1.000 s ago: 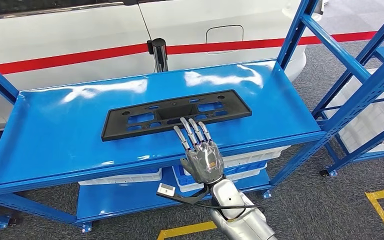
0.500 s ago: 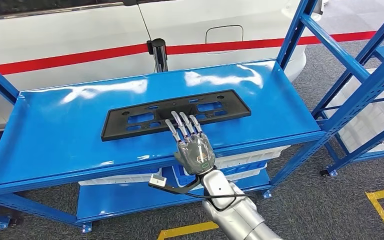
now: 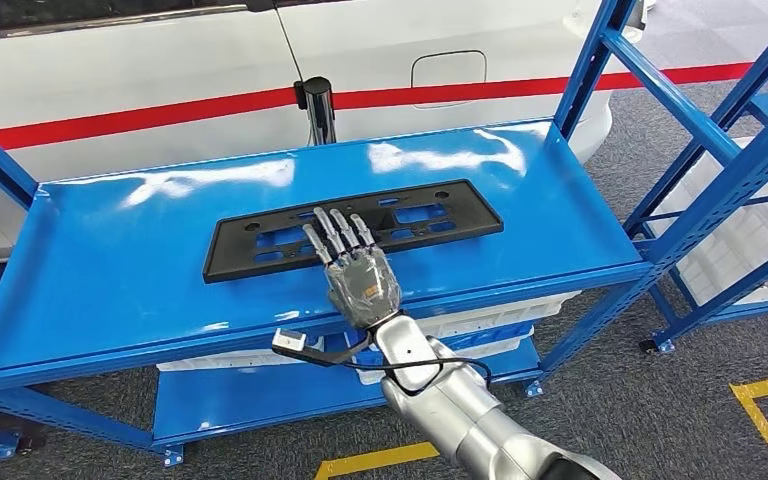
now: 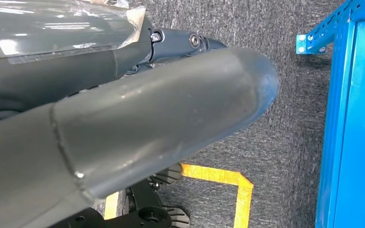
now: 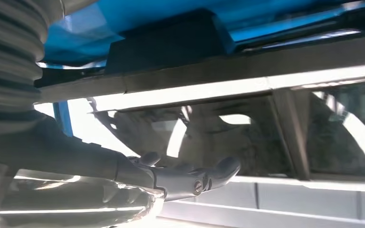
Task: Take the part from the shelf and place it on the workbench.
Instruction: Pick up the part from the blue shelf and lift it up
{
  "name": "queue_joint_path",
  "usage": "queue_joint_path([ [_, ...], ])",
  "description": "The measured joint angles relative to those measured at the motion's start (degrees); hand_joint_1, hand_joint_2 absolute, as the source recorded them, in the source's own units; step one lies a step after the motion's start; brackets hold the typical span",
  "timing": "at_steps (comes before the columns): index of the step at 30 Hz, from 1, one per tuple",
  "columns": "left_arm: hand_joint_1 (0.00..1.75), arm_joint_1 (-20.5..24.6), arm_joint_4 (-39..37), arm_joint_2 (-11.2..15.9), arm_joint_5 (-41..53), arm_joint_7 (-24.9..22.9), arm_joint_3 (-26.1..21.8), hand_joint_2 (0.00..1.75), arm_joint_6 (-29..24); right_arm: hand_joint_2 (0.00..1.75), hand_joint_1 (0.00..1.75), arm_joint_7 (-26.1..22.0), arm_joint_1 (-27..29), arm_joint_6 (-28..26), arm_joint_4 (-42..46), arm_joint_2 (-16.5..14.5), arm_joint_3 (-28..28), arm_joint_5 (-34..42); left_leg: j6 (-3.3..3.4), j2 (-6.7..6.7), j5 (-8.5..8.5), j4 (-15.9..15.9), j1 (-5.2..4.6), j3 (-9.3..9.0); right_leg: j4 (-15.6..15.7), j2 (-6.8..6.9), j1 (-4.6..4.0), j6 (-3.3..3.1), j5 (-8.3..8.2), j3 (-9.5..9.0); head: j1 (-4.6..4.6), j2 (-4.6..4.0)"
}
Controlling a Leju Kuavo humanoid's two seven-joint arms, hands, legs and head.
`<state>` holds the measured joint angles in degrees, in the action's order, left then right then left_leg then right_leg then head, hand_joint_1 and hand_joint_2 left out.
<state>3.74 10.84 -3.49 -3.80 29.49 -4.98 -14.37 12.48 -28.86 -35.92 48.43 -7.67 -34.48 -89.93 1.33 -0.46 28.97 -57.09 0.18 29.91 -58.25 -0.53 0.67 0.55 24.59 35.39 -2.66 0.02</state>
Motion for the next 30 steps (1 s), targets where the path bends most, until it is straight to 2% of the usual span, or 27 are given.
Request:
queue_joint_path([
  [5, 0.0, 0.2, 0.0, 0.0, 0.1, -0.4, 0.0, 0.0, -0.1, 1.75, 0.0, 7.2, -3.1, 3.4, -3.4, 0.0, -3.2, 0.0, 0.0, 0.0, 0.0, 0.0, 0.0, -0.06, 0.0, 0.0, 0.0, 0.0, 0.0, -0.03, 0.01, 0.01],
  [9, 0.0, 0.2, 0.0, 0.0, 0.1, -0.4, 0.0, 0.0, -0.1, 1.75, 0.0, 7.9, -4.1, 3.7, -4.6, 0.0, -4.3, 0.0, 0.0, 0.0, 0.0, 0.0, 0.0, -0.08, 0.0, -0.01, 0.0, 0.0, 0.0, -0.05, 0.01, 0.01],
  [12, 0.0, 0.2, 0.0, 0.0, 0.1, -0.4, 0.0, 0.0, -0.1, 1.75, 0.1, 9.9, -4.7, 5.2, -5.2, 0.0, -5.2, 0.0, 0.0, 0.0, 0.0, 0.0, 0.0, -0.09, 0.0, -0.01, 0.0, 0.0, 0.0, -0.07, 0.01, 0.01],
  [13, 0.0, 0.2, 0.0, 0.0, 0.1, -0.5, 0.0, 0.0, -0.1, 1.75, 0.2, 11.1, -5.0, 6.2, -5.4, 0.0, -5.6, 0.0, 0.0, 0.01, 0.0, 0.0, 0.0, -0.11, 0.0, -0.01, 0.0, 0.0, 0.0, -0.08, 0.01, 0.01],
  [14, 0.0, 0.2, 0.0, 0.0, 0.1, -0.5, 0.0, 0.0, -0.1, 1.75, 0.46, 12.5, -5.3, 7.3, -5.6, 0.0, -6.0, 0.0, 0.0, 0.01, 0.0, 0.0, 0.0, -0.14, 0.0, -0.01, -0.01, 0.0, 0.0, -0.11, 0.01, 0.01],
  [17, 0.0, 0.2, 0.0, -0.1, 0.1, -0.6, -0.1, 0.0, -0.1, 1.75, 1.48, 16.1, -6.2, 11.6, -6.3, 0.1, -6.8, -0.1, -0.01, 0.02, 0.01, 0.0, 0.0, -0.25, 0.0, 0.0, -0.01, 0.0, 0.0, -0.23, 0.01, 0.01],
  [18, 0.0, 0.2, 0.0, 0.0, 0.1, -0.7, -0.2, 0.0, -0.1, 1.75, 1.61, 16.9, -6.5, 13.4, -6.6, 0.1, -6.9, -0.1, -0.02, 0.02, 0.03, 0.0, 0.0, -0.29, 0.0, 0.0, -0.01, 0.0, 0.0, -0.29, 0.0, 0.01],
  [19, 0.0, 0.2, 0.0, 0.0, 0.1, -0.7, -0.2, 0.0, -0.1, 1.75, 1.68, 17.5, -6.8, 15.2, -6.8, 0.1, -6.9, -0.1, -0.05, 0.02, 0.04, 0.0, 0.0, -0.35, 0.0, 0.0, 0.0, 0.0, 0.01, -0.35, 0.0, 0.01],
  [22, 0.0, 0.2, 0.0, 0.0, 0.1, -0.9, -0.3, 0.0, -0.1, 1.75, 1.73, 18.4, -7.3, 18.8, -7.4, 0.1, -6.9, -0.1, -0.1, 0.03, 0.09, 0.0, 0.0, -0.46, 0.0, 0.0, 0.0, 0.01, 0.01, -0.48, -0.01, 0.01],
  [30, 0.0, 0.1, 0.0, 0.0, 0.1, -0.9, -1.0, 0.0, 0.0, 1.75, 1.75, 18.3, -7.3, 22.0, -8.1, 0.1, -7.0, -0.1, -0.1, 0.02, 0.08, 0.0, 0.0, -0.54, 0.0, -0.01, 0.0, 0.01, 0.01, -0.56, 0.0, 0.01],
])
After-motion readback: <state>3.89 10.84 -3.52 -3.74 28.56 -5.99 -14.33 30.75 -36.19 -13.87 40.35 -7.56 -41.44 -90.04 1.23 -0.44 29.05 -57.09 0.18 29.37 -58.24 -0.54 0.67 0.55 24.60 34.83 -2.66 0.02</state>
